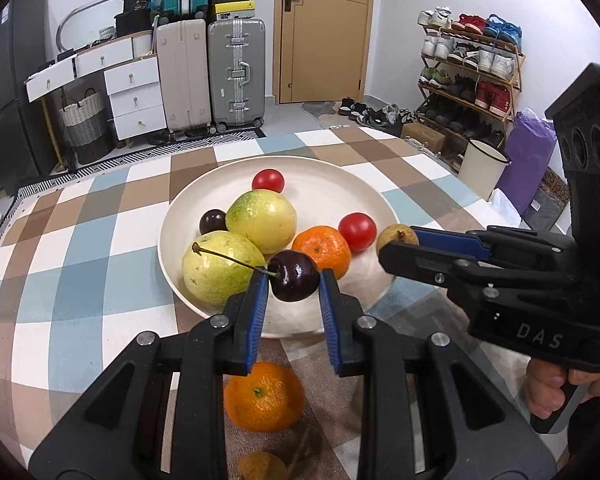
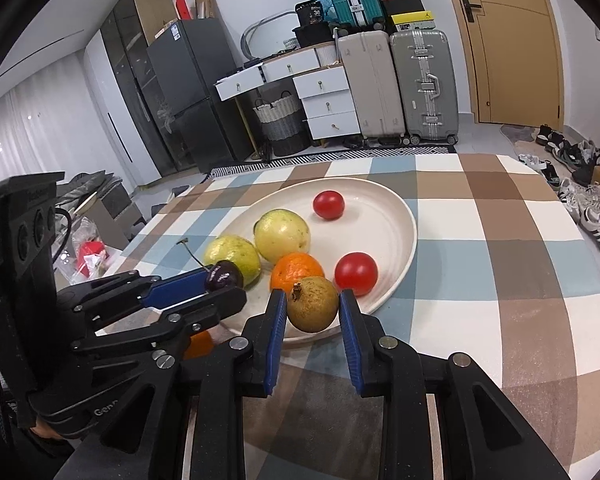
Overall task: Organize fruits
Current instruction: 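Carry the pear and cherry onto the cream plate and release both, then withdraw both grippers toward the last orange and small pear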
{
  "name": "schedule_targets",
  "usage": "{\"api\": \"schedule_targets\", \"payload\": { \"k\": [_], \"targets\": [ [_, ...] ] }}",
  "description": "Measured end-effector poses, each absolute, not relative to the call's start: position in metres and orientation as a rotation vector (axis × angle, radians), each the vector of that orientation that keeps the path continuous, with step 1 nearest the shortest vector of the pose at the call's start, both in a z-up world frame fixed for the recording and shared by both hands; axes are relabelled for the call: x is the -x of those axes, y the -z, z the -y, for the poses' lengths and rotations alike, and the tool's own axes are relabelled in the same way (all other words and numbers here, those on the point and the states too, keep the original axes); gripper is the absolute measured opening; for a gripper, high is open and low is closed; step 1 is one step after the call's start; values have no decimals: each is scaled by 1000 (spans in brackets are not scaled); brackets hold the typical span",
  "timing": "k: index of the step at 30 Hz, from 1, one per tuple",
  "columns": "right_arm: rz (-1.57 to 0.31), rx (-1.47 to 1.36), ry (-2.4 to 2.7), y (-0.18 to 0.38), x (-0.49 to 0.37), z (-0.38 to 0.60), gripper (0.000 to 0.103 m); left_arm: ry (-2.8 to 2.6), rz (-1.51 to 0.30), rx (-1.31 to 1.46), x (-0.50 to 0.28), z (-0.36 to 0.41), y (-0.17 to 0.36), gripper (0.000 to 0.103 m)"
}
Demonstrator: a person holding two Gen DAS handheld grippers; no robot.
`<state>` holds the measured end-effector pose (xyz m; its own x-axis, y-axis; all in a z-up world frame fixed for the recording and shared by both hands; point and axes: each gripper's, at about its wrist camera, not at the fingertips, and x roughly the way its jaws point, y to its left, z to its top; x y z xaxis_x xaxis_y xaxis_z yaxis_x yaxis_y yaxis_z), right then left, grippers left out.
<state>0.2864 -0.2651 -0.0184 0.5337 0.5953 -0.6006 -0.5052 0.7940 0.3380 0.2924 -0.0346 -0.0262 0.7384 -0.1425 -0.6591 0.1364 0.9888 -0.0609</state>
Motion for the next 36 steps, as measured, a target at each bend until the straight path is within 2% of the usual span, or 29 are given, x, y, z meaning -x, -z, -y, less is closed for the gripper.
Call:
{"api": "schedule_targets", "payload": {
  "k": [7,10,12,14,16,17,18,19,21,25,36],
  "targets": [
    [-767,-152,-656,22,-295,269,28,155,-748,36,-294,30,29,23],
    [-744,-151,-660,18,-292,270,38,166,-745,59,-291,26,24,25],
    [-728,-144,-655,16,-289,271,42,163,-746,66,-287,24,21,35],
    [-727,-133,-645,14,-287,271,50,141,-738,71,-283,18,17,58],
    [-739,-116,-633,14,-287,272,52,118,-721,88,-276,10,13,72],
    [-739,-111,-631,13,-286,272,55,109,-716,95,-273,6,12,75],
    [-737,-111,-630,11,-284,272,63,94,-712,103,-270,1,11,81],
    [-729,-116,-634,8,-283,273,70,83,-707,108,-266,-3,9,82],
    [-707,-125,-631,3,-277,276,91,77,-701,126,-258,-13,7,84],
    [-676,-129,-642,-4,-268,278,100,55,-671,152,-237,-30,2,103],
    [-691,-85,-692,-5,-248,258,102,8,-681,152,-188,-44,10,103]
  ]
}}
